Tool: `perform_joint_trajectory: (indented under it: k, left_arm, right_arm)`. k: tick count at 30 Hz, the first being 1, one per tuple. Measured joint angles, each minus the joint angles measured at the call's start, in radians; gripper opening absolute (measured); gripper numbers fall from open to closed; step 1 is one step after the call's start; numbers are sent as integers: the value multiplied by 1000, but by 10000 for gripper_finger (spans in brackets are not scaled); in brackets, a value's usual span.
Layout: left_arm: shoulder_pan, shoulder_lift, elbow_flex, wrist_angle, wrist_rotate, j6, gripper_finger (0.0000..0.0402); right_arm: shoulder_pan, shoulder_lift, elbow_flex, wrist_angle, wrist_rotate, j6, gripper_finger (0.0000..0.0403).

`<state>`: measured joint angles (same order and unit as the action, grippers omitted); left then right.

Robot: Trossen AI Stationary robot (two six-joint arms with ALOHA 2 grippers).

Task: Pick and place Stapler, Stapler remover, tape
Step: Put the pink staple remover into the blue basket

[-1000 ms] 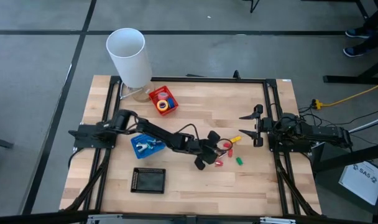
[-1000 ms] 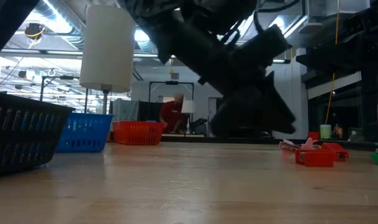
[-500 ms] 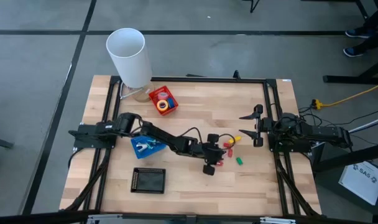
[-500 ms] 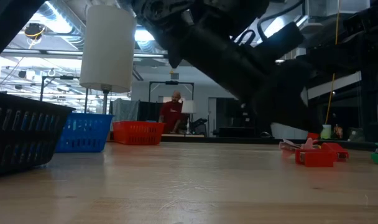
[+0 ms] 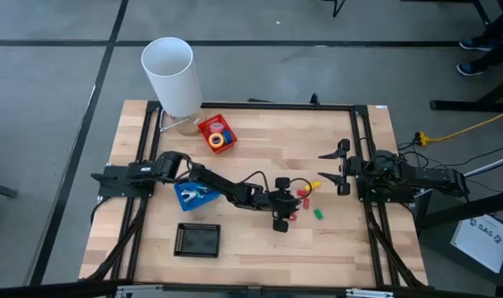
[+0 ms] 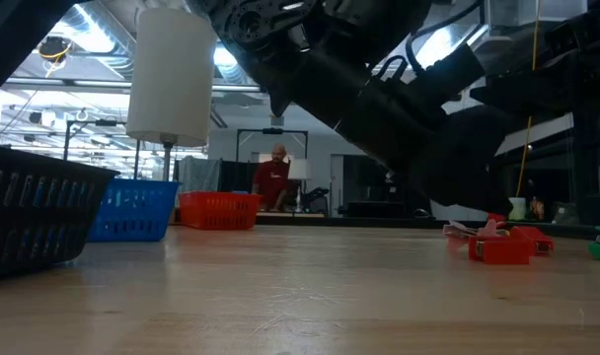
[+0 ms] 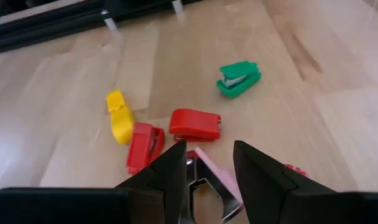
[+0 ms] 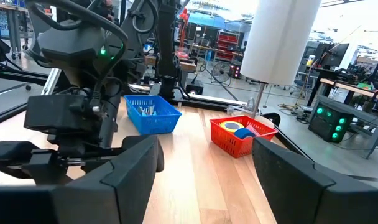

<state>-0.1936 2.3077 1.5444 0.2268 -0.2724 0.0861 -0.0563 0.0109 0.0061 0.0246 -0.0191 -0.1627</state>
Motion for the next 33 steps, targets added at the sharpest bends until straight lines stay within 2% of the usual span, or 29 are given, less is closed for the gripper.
perform_joint_trajectory:
  k: [8, 16, 33]
  left_arm:
    - [-3, 0, 0, -22, 32, -59, 129]
    - [-3, 0, 0, -28, 22, -92, 128]
    - [-4, 25, 0, -25, 28, -126, 73]
  right_arm:
    - [0, 0, 0, 0, 0, 0, 262]
    - [0, 0, 0, 0, 0, 0, 262]
    - [0, 0, 0, 0, 0, 0, 262]
